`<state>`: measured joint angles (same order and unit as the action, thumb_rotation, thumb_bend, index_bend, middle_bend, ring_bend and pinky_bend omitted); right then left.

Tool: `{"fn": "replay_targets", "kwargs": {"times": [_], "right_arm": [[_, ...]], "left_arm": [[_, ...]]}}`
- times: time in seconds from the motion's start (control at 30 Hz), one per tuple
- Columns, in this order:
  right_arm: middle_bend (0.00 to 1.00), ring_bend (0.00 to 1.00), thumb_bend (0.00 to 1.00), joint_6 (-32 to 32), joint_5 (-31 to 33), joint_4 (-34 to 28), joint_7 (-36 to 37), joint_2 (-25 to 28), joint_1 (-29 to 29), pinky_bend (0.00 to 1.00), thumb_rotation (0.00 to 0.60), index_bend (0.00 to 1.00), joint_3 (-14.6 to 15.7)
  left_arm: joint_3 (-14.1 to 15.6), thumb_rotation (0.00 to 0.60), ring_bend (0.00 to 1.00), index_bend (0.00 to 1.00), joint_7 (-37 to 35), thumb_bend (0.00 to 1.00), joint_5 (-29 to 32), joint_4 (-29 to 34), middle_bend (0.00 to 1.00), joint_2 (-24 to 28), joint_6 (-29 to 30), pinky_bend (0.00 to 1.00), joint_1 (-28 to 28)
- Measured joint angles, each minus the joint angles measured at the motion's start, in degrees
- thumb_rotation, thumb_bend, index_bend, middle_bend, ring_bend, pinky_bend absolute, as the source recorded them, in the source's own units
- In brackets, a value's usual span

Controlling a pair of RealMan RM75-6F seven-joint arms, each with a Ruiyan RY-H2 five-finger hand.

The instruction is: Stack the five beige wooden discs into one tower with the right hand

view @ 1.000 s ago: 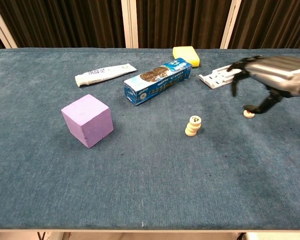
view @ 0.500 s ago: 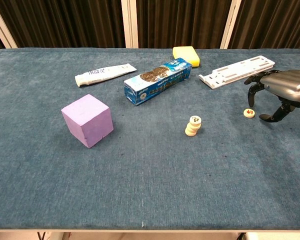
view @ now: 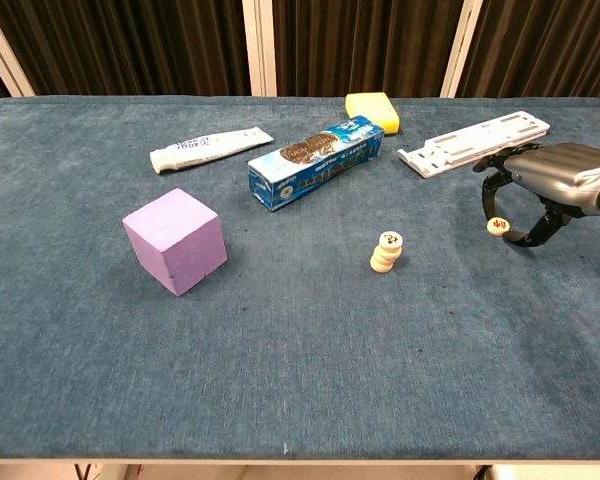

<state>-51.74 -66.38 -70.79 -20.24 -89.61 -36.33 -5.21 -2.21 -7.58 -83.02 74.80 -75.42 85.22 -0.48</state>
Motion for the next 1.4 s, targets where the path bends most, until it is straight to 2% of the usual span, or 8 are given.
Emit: {"fn": "replay_targets", "kwargs": {"times": [0.33,0.57,0.77,1.07,1.4], "right_arm": [[0.15,0.04,0.51,-1.6,-1.0,-1.9,0.8,0.9,0.3,0.08,0.600,0.55,-0.7],[0.15,0.04,0.51,-3.9,-4.9,-11.8,1.0,4.7,0.0,0.08,0.600,0.55,-1.1],[0.15,0.04,0.51,-2.6,-6.4,-18.9,-3.5,6.2,-2.3,0.08,0.600,0.54,-1.1],[0.15,0.04,0.51,-0.3,-5.2,-20.0,-8.6,4.3,-4.8,0.08,0.600,0.53,-0.4],[0.15,0.04,0.51,-0.1,-3.7,-19.9,-10.3,3.2,-5.9,0.08,0.600,0.52,-0.2]], "left_arm": [[0.0,0.600,0.02,0.09,-0.3,0.05,-0.1,-0.3,0.08,-0.1,0.2,0.00,0.0],[-0.1,0.600,0.02,0.09,-0.2,0.05,-0.4,-0.1,0.08,0.0,0.3,0.00,-0.1],[0.0,0.600,0.02,0.09,-0.2,0.05,-0.3,-0.1,0.08,0.0,0.4,0.00,0.1],[0.2,0.600,0.02,0.09,-0.8,0.05,0.1,-0.8,0.08,-0.3,0.3,0.00,0.4],[0.1,0.600,0.02,0.09,-1.4,0.05,0.1,-1.6,0.08,-0.8,-0.1,0.00,0.3]]}}
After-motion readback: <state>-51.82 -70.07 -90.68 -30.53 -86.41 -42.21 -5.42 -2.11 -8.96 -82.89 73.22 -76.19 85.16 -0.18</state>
